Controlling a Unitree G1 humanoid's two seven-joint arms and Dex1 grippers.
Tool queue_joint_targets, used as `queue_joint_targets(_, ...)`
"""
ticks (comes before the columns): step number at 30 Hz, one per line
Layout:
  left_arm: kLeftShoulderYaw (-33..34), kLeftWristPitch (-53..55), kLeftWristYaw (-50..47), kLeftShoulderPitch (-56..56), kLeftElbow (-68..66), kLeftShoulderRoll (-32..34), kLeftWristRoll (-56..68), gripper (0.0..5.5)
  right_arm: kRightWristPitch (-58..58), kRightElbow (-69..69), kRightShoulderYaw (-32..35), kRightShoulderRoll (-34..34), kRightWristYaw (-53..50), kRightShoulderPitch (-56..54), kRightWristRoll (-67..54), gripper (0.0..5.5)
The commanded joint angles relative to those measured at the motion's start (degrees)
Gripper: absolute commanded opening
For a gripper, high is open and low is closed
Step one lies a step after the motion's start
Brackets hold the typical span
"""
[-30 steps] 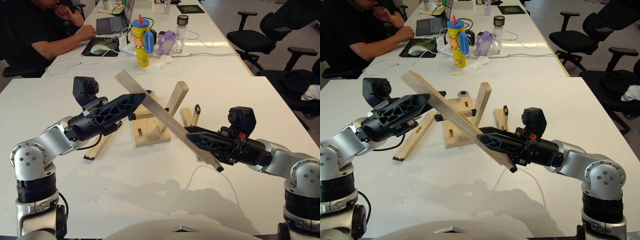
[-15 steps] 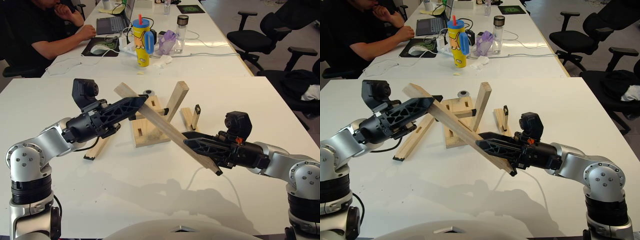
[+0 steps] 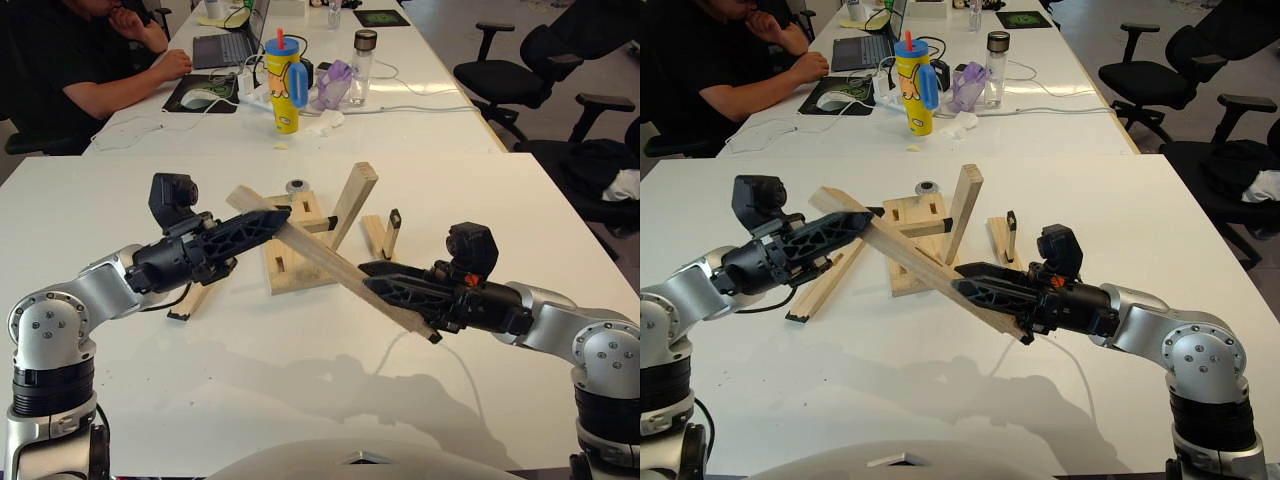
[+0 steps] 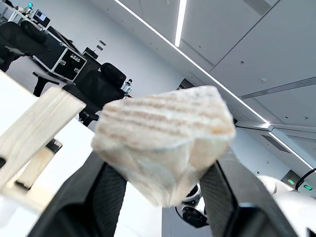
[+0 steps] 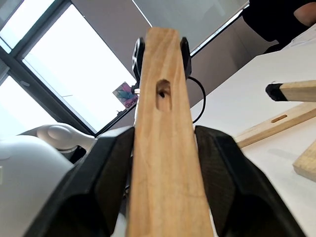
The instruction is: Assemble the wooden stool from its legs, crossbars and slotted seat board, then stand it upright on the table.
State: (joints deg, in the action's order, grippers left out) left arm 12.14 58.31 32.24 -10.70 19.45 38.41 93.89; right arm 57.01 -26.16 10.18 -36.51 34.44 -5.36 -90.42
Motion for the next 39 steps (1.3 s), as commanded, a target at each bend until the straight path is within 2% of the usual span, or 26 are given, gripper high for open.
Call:
queue_joint_targets(1, 2.4, -0.2, 1.7, 0.7, -1.5, 2.5, -3.0, 2.01, -1.6, -2.5, -1.1, 0.2, 0.2, 0.8, 4.3, 2.59)
queue_joint_targets(4, 4.7, 0.2, 3.9, 0.8, -3.3, 5.1, -5.2, 2.01, -2.9, -3.5, -3.4, -0.3, 0.9, 1.2, 10.8, 2.96)
queue_joint_targets(7, 7.0, 0.3, 7.2, 0.4, -6.2, 8.7, -8.8, 2.01, -5.7, -3.0, -9.2, -0.4, 0.5, 1.2, 22.8, 2.96)
queue_joint_targets(11, 7.7, -1.4, 14.6, 0.2, -11.6, 14.7, -18.5, 2.01, -11.0, 0.0, -18.3, 4.4, -4.2, 0.4, 38.4, 2.96)
queue_joint_targets(14, 9.4, -4.2, 20.1, 0.2, -16.7, 19.0, -25.4, 2.01, -13.4, 1.8, -23.0, 7.4, -5.1, -0.3, 45.3, 2.96)
queue_joint_targets(18, 10.9, -6.9, 25.1, -2.5, -21.4, 21.3, -30.4, 2.01, -16.7, 4.3, -29.0, 8.9, -4.7, -3.5, 55.2, 2.96)
queue_joint_targets(27, 9.1, -12.1, 28.6, -6.9, -25.8, 19.3, -39.3, 2.01, -30.9, 17.5, -44.8, 12.7, -5.4, -12.1, 83.3, 2.96)
queue_joint_targets(33, 6.3, -16.7, 29.7, -9.5, -25.2, 15.3, -44.0, 2.01, -35.2, 24.1, -47.0, 15.6, -5.5, -14.5, 92.7, 2.96)
queue_joint_targets(39, 4.4, -17.7, 30.6, -10.2, -23.1, 13.2, -46.0, 2.01, -30.8, 26.1, -46.0, 16.0, -3.8, -14.2, 95.7, 2.96)
